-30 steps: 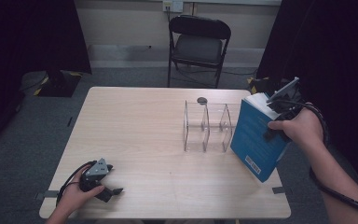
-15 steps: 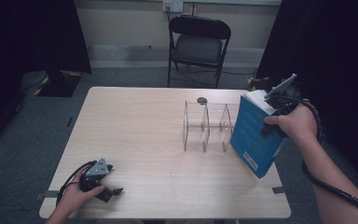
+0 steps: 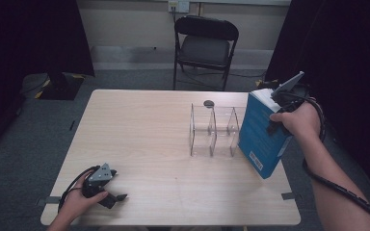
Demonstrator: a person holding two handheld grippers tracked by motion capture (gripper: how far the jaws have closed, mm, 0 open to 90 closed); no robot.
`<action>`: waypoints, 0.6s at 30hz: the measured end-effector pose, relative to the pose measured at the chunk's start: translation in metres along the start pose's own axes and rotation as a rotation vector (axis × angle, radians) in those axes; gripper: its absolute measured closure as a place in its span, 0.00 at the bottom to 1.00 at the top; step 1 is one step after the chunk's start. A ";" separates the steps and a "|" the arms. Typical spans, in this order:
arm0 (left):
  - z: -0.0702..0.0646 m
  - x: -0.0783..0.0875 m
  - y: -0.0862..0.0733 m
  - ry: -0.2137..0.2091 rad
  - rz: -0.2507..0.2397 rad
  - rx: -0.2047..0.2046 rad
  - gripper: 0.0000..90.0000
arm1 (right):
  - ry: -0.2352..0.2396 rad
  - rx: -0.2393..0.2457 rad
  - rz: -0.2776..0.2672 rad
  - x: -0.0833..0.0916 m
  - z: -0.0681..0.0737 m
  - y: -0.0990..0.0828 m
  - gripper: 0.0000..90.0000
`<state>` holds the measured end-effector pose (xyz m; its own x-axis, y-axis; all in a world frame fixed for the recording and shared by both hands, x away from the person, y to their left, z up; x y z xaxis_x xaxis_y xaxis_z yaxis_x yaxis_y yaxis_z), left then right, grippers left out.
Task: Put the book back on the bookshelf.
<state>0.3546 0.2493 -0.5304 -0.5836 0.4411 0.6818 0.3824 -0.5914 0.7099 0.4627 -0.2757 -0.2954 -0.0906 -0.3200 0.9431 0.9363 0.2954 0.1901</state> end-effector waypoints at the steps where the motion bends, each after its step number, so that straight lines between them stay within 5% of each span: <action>1: 0.000 0.000 0.000 0.001 0.001 0.000 0.00 | 0.001 0.004 -0.005 0.000 0.000 0.001 0.68; 18: -0.001 0.000 0.000 -0.003 -0.003 0.002 0.00 | -0.001 -0.035 -0.024 -0.004 -0.002 0.018 0.68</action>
<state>0.3540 0.2489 -0.5304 -0.5823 0.4451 0.6803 0.3821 -0.5888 0.7123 0.4802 -0.2705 -0.2964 -0.1131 -0.3254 0.9388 0.9451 0.2562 0.2027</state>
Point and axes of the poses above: each handheld gripper's, and its own axes: x roughly backward along the jaws, y roughly out of its top, z roughly to its left, the point moved 4 cm from there along -x, roughly forward along the jaws, and after that the axes turned 15 degrees about y, right-handed, at the moved point
